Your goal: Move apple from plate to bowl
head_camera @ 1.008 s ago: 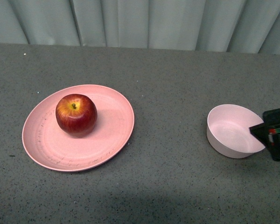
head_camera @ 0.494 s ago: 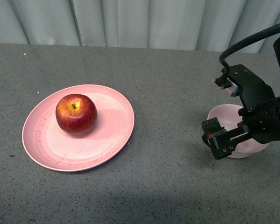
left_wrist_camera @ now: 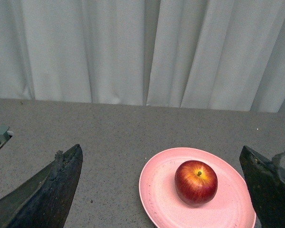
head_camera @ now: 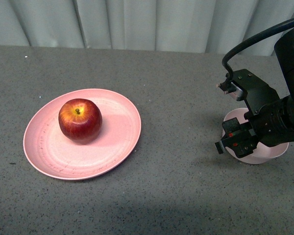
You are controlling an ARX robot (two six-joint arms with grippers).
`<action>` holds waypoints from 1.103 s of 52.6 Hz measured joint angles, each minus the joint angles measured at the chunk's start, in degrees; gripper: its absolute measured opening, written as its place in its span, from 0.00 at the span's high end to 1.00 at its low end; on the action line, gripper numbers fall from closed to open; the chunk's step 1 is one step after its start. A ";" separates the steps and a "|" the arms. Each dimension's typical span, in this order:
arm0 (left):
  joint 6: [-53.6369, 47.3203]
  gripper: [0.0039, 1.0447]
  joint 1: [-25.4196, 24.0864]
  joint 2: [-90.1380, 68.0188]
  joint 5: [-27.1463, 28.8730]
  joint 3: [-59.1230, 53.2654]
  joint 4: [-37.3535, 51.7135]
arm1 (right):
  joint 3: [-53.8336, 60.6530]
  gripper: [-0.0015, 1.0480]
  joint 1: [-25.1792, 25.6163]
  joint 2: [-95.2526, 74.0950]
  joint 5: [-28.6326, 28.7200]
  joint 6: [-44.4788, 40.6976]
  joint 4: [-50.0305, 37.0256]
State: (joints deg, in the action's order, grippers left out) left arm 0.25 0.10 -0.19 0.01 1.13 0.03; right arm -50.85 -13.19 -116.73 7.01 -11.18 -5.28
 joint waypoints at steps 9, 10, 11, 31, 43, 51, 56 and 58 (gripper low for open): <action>0.00 0.06 0.00 0.00 0.00 0.00 0.00 | 0.00 0.92 -0.22 -0.02 -0.24 0.46 0.46; 0.00 0.06 0.00 0.00 0.00 0.00 0.00 | 0.00 0.94 -0.24 -0.02 -0.39 0.44 0.48; 0.00 0.06 0.00 0.00 0.00 0.00 0.00 | -0.02 0.96 -0.26 -0.02 -0.68 0.46 0.52; 0.00 0.06 0.00 0.00 0.00 0.00 0.00 | 0.13 0.99 -1.84 8.11 1.95 1.64 2.32; 0.00 0.06 0.00 0.00 0.00 0.00 0.00 | -2.62 0.99 -5.49 12.94 7.98 4.63 2.49; 0.00 0.06 0.00 0.00 0.00 0.00 0.00 | -4.70 0.99 -8.66 10.69 11.15 7.58 1.49; 0.00 0.06 0.00 0.00 0.00 0.00 0.00 | -5.77 0.99 -10.36 8.07 12.50 9.40 1.20; 0.00 0.06 0.00 0.00 0.00 0.00 0.00 | -6.25 0.99 -10.91 6.86 12.81 10.21 1.20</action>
State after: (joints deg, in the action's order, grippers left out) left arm 0.25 0.10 -0.19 0.01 1.13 0.03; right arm -57.10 -24.10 -109.86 19.81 -0.97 -4.08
